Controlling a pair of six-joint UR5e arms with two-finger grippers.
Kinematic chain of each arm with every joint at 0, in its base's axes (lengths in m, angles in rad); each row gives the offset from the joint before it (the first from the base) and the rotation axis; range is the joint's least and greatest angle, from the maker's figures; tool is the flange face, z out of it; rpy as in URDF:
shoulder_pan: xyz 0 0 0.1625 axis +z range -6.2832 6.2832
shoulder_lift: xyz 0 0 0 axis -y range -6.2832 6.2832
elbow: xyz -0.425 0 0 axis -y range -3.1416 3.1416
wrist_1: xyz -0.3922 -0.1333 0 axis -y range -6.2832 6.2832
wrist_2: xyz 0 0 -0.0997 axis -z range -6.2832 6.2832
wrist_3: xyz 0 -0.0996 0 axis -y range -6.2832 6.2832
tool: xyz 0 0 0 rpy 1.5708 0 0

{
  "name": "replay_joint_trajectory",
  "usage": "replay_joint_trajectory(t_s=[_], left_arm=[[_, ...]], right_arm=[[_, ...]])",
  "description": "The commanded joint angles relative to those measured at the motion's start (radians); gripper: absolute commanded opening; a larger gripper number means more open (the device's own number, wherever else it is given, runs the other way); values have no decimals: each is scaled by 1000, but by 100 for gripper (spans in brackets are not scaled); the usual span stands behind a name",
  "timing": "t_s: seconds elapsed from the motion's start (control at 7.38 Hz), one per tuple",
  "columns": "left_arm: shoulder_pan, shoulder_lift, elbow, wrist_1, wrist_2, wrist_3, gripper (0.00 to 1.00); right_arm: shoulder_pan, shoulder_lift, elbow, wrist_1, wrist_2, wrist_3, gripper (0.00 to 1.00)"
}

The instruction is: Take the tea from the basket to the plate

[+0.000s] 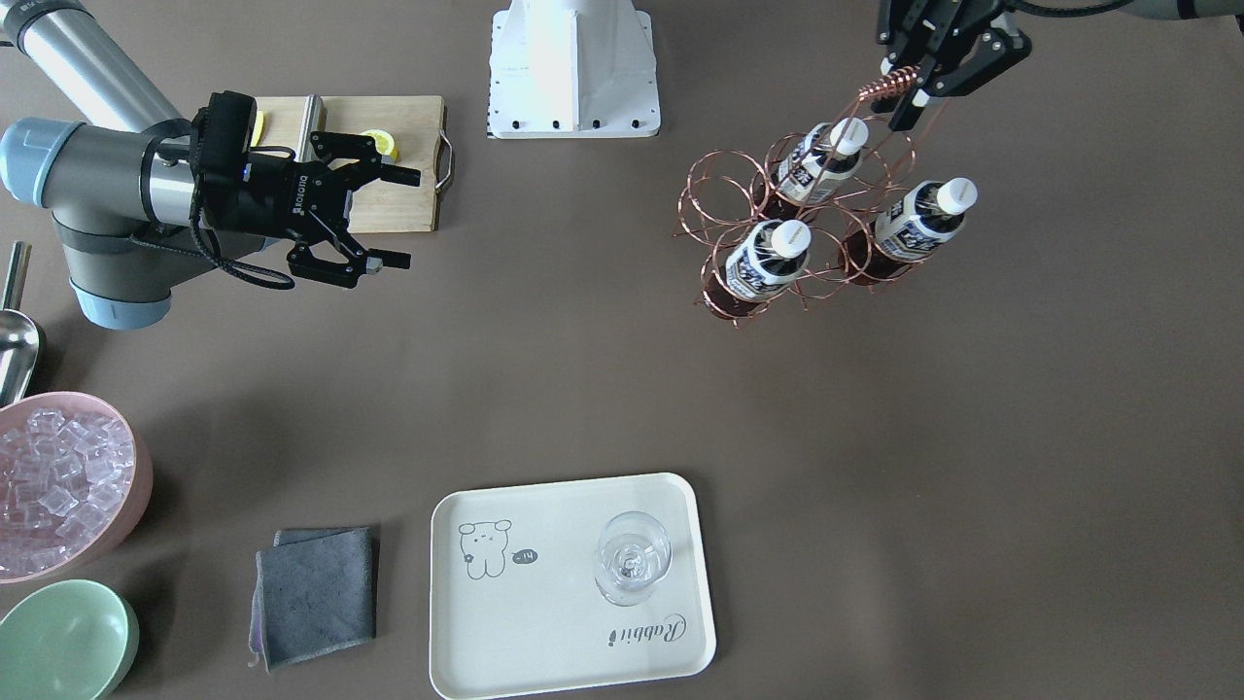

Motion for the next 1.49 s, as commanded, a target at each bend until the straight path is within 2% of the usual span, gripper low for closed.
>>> replay_joint_trajectory(t_s=[0.0, 0.54, 1.08, 1.35], left_arm=[[181, -200, 146, 32, 95, -60, 0], [311, -317, 280, 29, 177, -76, 0], [422, -360, 338, 19, 282, -111, 0], [433, -377, 374, 6, 286, -111, 0]], right_arm=[[4, -3, 0, 4, 0, 0, 99], [7, -9, 3, 7, -3, 0, 99], [5, -9, 3, 8, -11, -3, 99], [5, -9, 3, 8, -14, -3, 99]])
